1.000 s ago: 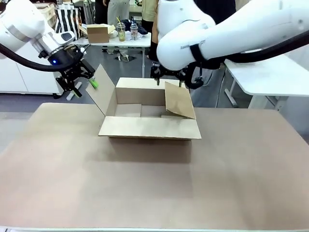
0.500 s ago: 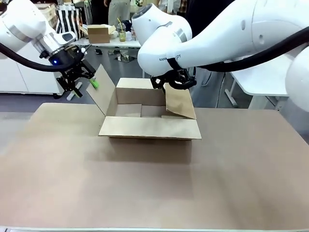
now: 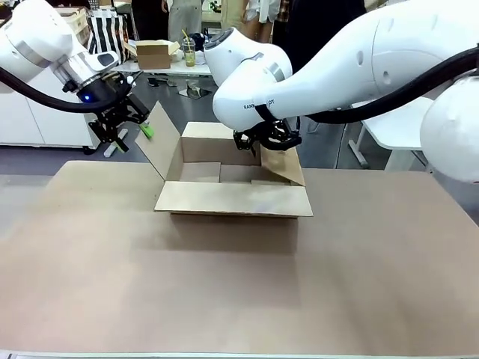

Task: Pack the gift set into the box.
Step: Place both hands on the side flaps of the Package Box and spread them outward.

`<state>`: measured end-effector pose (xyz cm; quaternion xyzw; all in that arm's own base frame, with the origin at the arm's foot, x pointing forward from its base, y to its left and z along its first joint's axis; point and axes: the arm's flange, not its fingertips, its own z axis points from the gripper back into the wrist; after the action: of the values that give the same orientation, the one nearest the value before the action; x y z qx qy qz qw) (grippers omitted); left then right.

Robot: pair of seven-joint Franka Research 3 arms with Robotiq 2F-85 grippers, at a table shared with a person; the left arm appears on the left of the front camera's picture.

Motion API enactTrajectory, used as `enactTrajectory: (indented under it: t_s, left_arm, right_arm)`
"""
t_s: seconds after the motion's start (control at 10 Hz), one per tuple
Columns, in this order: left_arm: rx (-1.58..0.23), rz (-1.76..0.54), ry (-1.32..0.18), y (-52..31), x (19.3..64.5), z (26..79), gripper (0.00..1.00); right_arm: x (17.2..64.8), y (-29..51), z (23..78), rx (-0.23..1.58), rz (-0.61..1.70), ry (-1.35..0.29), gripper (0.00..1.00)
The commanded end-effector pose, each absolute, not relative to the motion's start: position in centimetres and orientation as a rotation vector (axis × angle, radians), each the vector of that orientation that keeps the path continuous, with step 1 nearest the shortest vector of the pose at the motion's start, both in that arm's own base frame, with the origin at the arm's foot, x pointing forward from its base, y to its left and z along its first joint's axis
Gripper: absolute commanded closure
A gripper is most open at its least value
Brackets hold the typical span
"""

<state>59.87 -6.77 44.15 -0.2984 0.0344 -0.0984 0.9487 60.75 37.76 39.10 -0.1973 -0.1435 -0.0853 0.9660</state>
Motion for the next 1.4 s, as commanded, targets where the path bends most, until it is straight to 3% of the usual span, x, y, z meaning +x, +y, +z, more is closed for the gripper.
enactTrajectory:
  t_s: [0.0,0.4,0.9,1.3]
  left_arm:
    - [-0.601,-0.182,0.068,-6.8,59.6,44.2,0.00]
    - [-0.601,-0.182,0.068,-6.8,59.6,44.2,0.00]
    - [-0.601,-0.182,0.068,-6.8,59.6,44.2,0.00]
    - [-0.601,-0.182,0.068,-6.8,59.6,44.2,0.00]
  right_arm:
    - [60.7,37.3,39.4,-0.372,-0.139,-0.264,0.00]
    - [60.5,36.7,39.7,-0.378,-0.095,-0.268,0.00]
    - [58.7,32.1,44.4,-0.399,-0.154,-0.301,0.00]
    - [56.2,26.9,47.2,-0.219,-0.104,-0.255,0.00]
